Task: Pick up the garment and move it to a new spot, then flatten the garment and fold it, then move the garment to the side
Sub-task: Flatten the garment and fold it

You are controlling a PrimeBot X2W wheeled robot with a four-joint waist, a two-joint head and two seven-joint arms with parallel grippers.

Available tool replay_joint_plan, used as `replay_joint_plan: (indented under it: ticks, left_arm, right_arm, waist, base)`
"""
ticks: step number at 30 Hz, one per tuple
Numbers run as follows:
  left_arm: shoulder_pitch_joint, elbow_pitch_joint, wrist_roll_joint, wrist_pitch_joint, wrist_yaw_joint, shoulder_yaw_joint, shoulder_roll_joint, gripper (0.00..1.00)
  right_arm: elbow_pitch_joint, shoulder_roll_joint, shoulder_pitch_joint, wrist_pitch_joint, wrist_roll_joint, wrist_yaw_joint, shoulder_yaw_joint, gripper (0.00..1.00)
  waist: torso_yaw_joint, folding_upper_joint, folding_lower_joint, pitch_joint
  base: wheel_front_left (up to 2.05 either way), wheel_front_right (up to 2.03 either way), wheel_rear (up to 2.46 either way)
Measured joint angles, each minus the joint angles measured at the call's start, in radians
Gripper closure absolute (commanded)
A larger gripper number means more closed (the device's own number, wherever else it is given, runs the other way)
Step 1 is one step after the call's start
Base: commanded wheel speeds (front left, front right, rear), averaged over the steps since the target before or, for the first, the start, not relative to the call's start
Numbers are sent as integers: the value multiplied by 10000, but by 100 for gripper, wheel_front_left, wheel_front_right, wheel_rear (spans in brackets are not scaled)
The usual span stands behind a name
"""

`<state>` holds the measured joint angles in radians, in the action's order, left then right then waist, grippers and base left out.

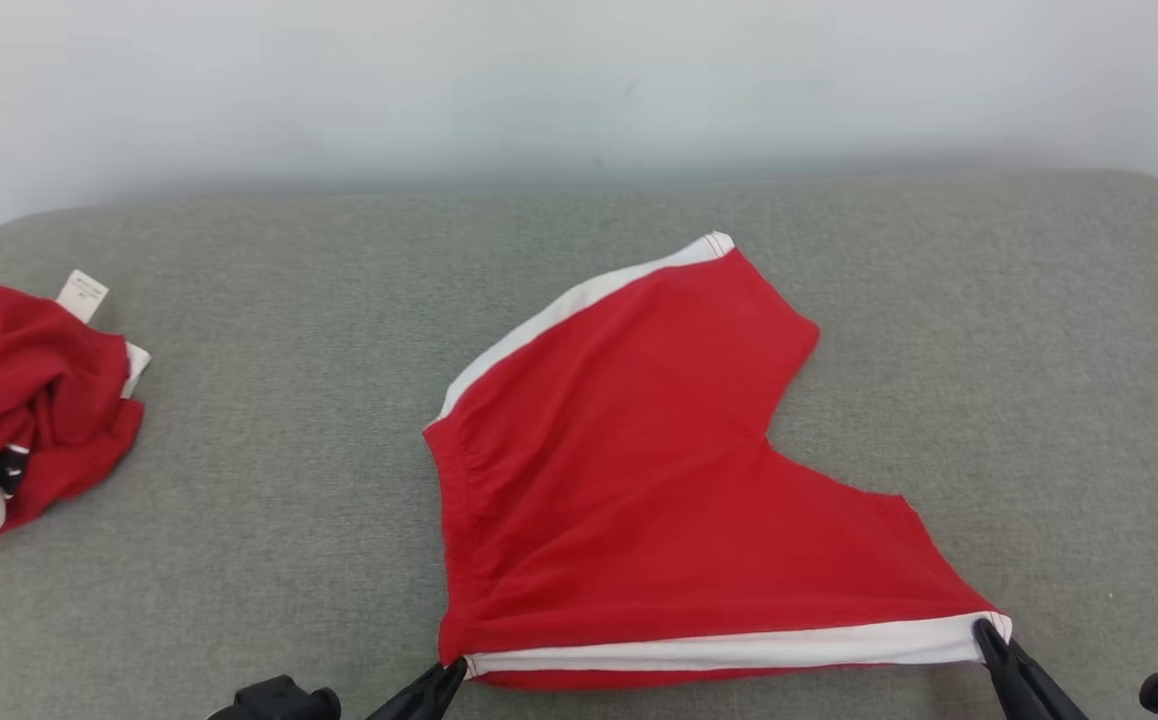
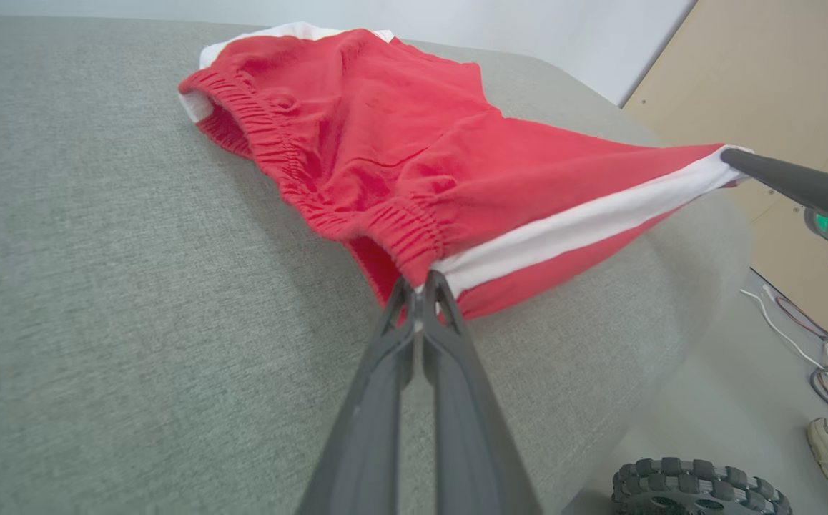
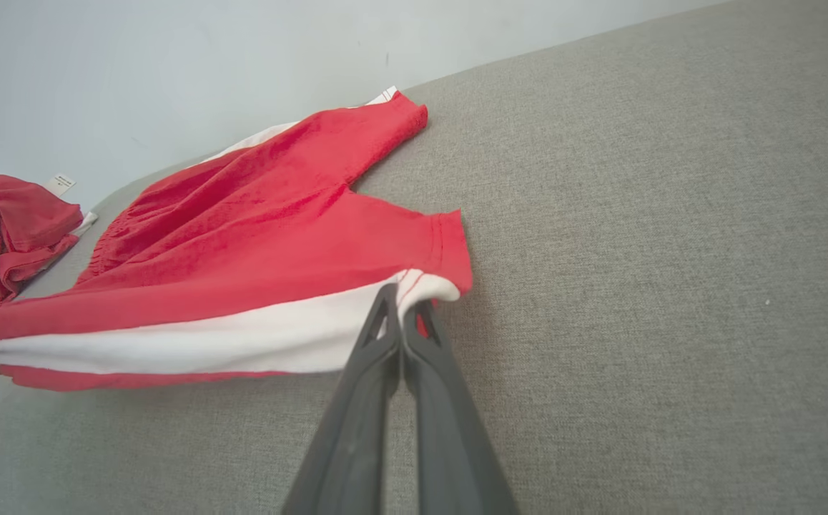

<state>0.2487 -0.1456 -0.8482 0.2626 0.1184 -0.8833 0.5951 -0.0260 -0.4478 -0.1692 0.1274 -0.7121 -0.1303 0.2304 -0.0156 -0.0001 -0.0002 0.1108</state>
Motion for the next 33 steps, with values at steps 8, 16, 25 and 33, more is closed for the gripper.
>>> replay_joint_plan:
  ticks: [8,16,25,33]
  left_arm:
    - [77,4,437,0,59,451,-474,100]
    - [849,27,594,0,109,395,-1028,100]
    - [2497,-581,339,0,125,796,-1873,100]
    - [3861,-1730,21,2,127,1064,-2516,100]
  right_arm:
    - [495,247,122,-644,278,0,-610,100]
    - [-23,10,2109,-1289,-238,0,-1095,100]
    - [-1733,-531,5575,-1944,21,0,-443,100]
    - [-4044,-479,8584,-2059,533,0,518,100]
  waist:
    - [351,1,2,-160]
    - [774,2,2,-101]
    - [1212,2,4,744]
    - [1589,3,5,1719]
  base:
    - [0,0,0]
    - [0,0,0]
    - [0,0,0]
    - [0,0,0]
